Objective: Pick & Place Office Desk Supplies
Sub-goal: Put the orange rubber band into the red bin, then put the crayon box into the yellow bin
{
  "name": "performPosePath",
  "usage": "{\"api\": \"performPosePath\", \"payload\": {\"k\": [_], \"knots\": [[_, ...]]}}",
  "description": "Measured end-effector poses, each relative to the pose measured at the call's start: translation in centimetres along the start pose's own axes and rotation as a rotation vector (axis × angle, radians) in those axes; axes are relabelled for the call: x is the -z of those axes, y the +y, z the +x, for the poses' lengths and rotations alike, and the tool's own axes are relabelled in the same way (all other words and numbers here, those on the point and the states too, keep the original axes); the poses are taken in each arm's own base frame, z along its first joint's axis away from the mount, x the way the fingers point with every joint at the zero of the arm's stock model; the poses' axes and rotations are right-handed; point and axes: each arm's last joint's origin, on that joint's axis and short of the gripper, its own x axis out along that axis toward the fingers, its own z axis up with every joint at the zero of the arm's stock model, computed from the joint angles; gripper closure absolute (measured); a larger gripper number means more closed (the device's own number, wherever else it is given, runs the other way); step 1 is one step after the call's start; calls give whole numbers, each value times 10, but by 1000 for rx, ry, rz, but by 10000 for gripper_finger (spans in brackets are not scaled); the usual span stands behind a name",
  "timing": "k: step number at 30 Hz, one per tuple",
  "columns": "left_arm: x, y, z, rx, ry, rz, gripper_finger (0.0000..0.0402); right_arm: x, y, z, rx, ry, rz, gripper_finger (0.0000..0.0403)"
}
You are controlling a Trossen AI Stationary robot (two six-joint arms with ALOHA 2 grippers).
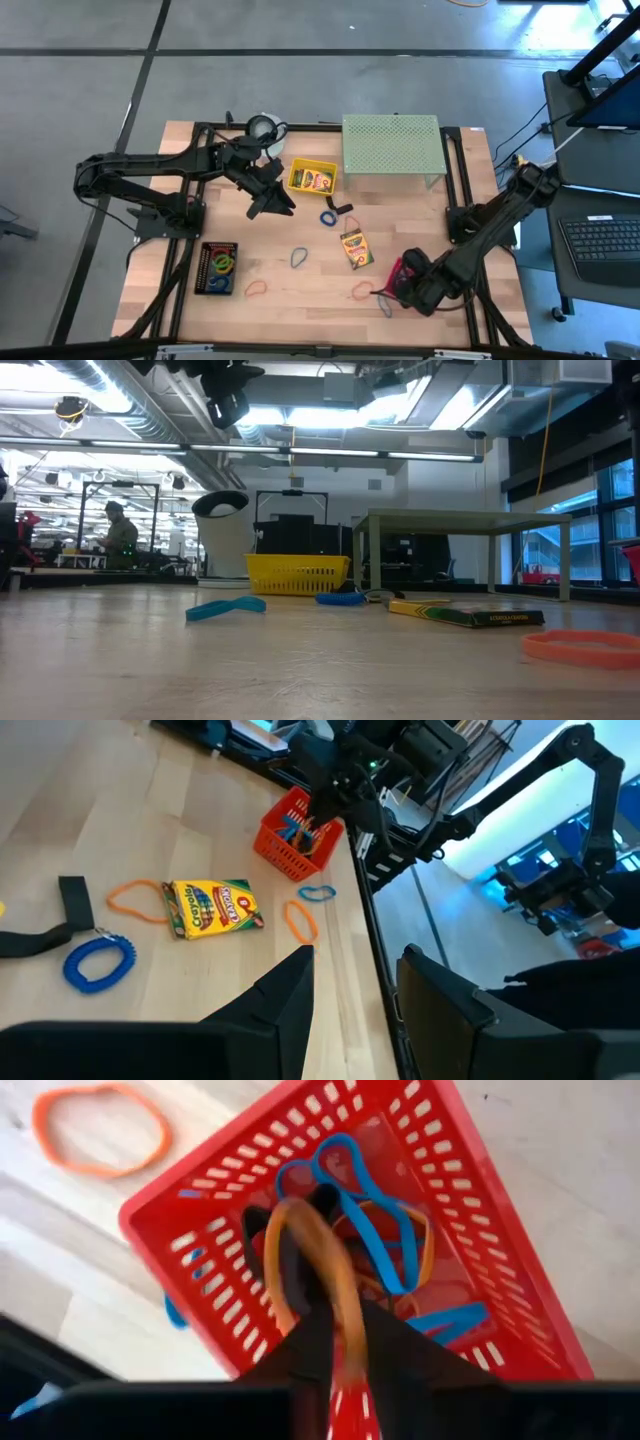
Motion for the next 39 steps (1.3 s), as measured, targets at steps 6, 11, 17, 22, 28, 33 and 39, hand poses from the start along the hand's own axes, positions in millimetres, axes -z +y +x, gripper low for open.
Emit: {"api": "performPosePath", "payload": {"k": [6,11,17,22,28,33,39], "knots": [[0,0,0,-1,2,5,263,-1,-4,-9,-7,42,7,258],[1,0,0,-1,5,11,263,-2,-8,-12,23,51,32,212],[2,1,0,-3,17,3,263,-2,-5,-24,16,25,15,219],[7,2,0,-16,64,-30,263,-7,5,-59,-66,-74,-74,247],[9,3,0,-22,81,-23,263,-46,23,-72,-101,-136,-392,278],[9,3,0,-23,81,-17,263,-109,33,-65,-90,-201,-598,297],[9,3,0,-24,87,-18,263,-182,38,-52,-210,-187,-765,313]]}}
